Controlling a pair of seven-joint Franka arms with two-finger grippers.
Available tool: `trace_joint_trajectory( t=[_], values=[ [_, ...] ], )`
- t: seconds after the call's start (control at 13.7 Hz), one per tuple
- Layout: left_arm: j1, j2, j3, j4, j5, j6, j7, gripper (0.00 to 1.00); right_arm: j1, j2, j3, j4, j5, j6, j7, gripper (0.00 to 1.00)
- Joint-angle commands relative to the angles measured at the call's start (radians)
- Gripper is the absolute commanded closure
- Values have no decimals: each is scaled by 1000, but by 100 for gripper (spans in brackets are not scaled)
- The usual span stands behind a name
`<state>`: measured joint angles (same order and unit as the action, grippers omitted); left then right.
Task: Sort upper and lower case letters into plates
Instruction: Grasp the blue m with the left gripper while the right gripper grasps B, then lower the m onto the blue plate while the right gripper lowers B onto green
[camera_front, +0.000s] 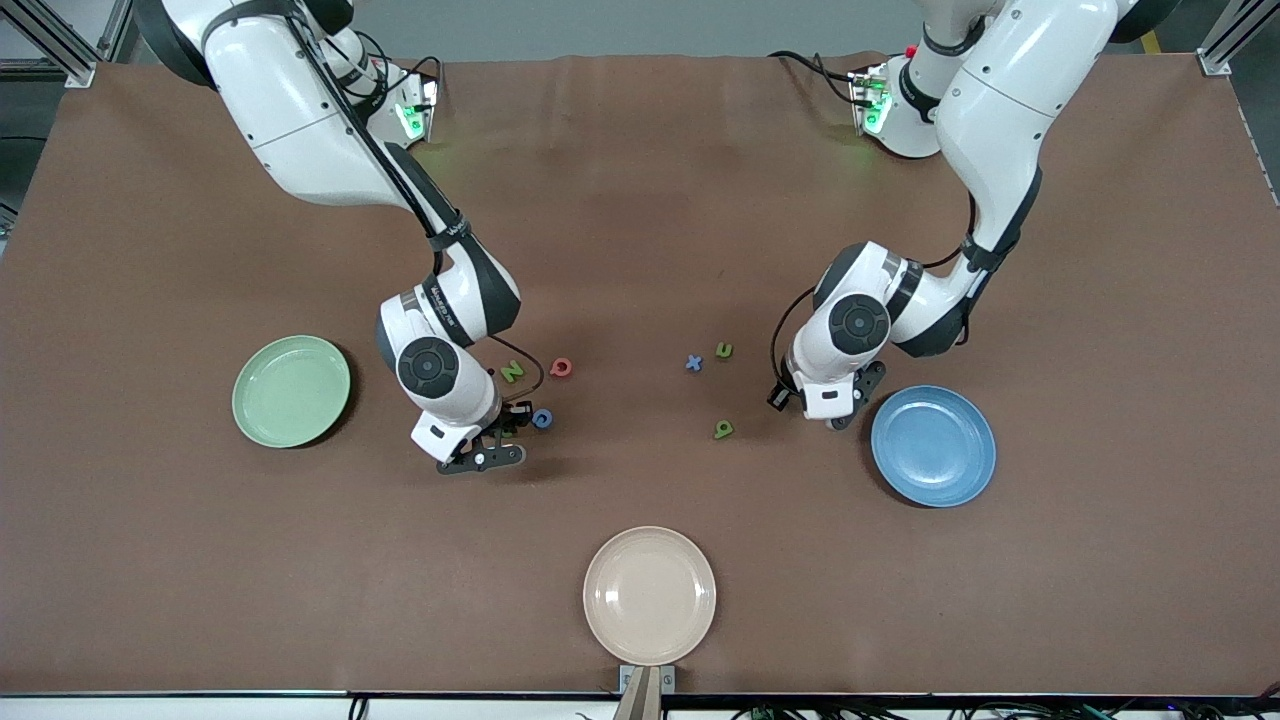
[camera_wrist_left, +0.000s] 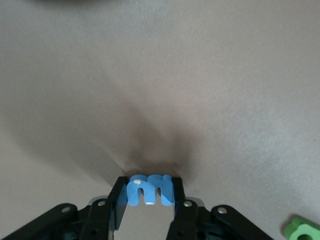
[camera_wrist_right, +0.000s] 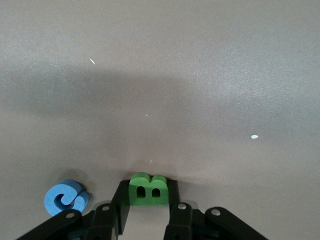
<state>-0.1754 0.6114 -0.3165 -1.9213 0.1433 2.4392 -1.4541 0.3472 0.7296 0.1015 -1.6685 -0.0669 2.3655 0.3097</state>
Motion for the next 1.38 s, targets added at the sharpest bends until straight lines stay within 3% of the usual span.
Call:
trace_joint_trajectory(
  t=[0.0, 0.44, 0.58, 0.73, 0.95, 1.02, 1.24, 1.31],
  values=[
    [33, -47, 4, 22, 27, -17, 4, 99, -4, 1, 1, -3, -8, 2, 8, 85],
    [181, -67, 8, 99, 33, -19, 306, 98, -134, -306, 4, -301, -7, -8, -153, 85],
    [252, -67, 8, 105, 33, -61, 452, 98, -226, -396, 4, -359, -5, -79, -272, 86],
    [322, -61, 7, 107, 35, -65, 556, 97, -327, -435, 6, -361, -4, -184, -412, 85],
    [391, -21, 7, 139, 111, -63, 623, 94, -505, -437, 6, -372, -1, -215, -692, 85],
    [413, -7, 7, 148, 145, -63, 629, 91, -558, -434, 4, -375, -1, -213, -749, 85],
    [418, 8, 7, 160, 157, -63, 620, 56, -628, -430, 3, -444, -1, -177, -771, 85],
    [416, 8, 5, 162, 157, -63, 614, 51, -633, -432, 3, -470, -1, -143, -771, 85]
  ],
)
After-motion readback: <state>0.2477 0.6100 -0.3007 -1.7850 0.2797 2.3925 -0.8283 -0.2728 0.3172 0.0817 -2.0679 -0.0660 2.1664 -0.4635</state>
